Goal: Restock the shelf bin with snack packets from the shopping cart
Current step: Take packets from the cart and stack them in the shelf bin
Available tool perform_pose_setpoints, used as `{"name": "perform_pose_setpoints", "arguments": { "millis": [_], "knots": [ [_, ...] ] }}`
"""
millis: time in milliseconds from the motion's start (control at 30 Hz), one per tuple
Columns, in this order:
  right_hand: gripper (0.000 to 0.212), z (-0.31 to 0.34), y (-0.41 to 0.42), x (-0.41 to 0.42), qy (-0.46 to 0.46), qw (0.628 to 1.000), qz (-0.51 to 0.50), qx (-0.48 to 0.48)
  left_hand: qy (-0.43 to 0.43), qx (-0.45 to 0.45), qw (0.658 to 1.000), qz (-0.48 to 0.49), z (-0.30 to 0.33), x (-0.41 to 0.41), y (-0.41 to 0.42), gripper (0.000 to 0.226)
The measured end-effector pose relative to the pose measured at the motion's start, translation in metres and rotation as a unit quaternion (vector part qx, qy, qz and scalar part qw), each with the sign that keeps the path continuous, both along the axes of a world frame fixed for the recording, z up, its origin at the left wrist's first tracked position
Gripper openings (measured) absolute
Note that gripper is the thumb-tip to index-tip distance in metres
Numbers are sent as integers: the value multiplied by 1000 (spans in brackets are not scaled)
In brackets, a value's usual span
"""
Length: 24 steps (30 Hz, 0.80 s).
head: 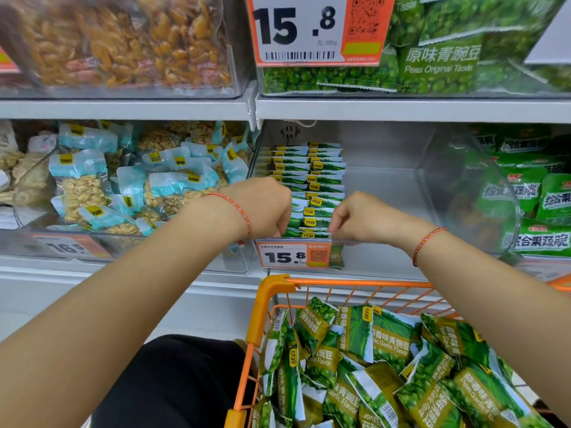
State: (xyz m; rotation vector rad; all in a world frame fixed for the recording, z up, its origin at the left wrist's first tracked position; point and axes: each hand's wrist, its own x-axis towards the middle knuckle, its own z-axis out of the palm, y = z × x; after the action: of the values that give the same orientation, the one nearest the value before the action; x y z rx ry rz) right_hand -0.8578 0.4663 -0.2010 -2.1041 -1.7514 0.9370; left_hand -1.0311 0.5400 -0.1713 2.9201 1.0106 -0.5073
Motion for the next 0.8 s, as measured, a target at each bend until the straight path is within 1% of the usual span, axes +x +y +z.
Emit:
{"name": "perform_pose_setpoints", "arguments": {
  "millis": [100, 167, 200, 267, 333, 400, 467, 533, 600, 700, 800],
  "knots": [
    [7, 3, 1, 4, -28, 1000, 9, -3, 68, 11, 998, 1, -4, 8, 4, 17],
    [9, 3, -1, 10, -48, 999, 12, 1, 97, -23, 995, 12, -1, 18, 4, 20],
    [8, 2, -2, 13, -53, 999, 11, 6, 100, -48, 994, 17, 1, 23, 4, 22],
    [6, 0, -4, 17, -53, 999, 6, 14, 100, -70, 992, 18, -1, 26, 9, 27],
    [5, -3, -4, 18, -46, 999, -1, 18, 87, -55, 995, 14, -4, 24, 14, 24],
    [6, -5, -4, 18, -38, 999, -14, 28, 63, -26, 998, -9, -5, 23, 13, 17],
    [6, -7, -5, 17, -22, 998, -40, 45, 57, -8, 998, -24, -6, 25, 10, 15],
    [5, -9, -5, 14, -17, 997, -49, 54, 44, 12, 999, -19, -7, 25, 11, 20],
    [6, -10, -5, 11, -19, 998, -34, 46, 40, 32, 998, -22, -9, 23, 11, 27],
    [9, -8, -3, 8, -17, 1000, -23, 11, 66, 40, 997, -9, -9, 25, 6, 23],
    [10, -4, -3, 8, -11, 1000, -18, -18, 100, 31, 994, 0, -4, 31, -3, 28]
  ]
}}
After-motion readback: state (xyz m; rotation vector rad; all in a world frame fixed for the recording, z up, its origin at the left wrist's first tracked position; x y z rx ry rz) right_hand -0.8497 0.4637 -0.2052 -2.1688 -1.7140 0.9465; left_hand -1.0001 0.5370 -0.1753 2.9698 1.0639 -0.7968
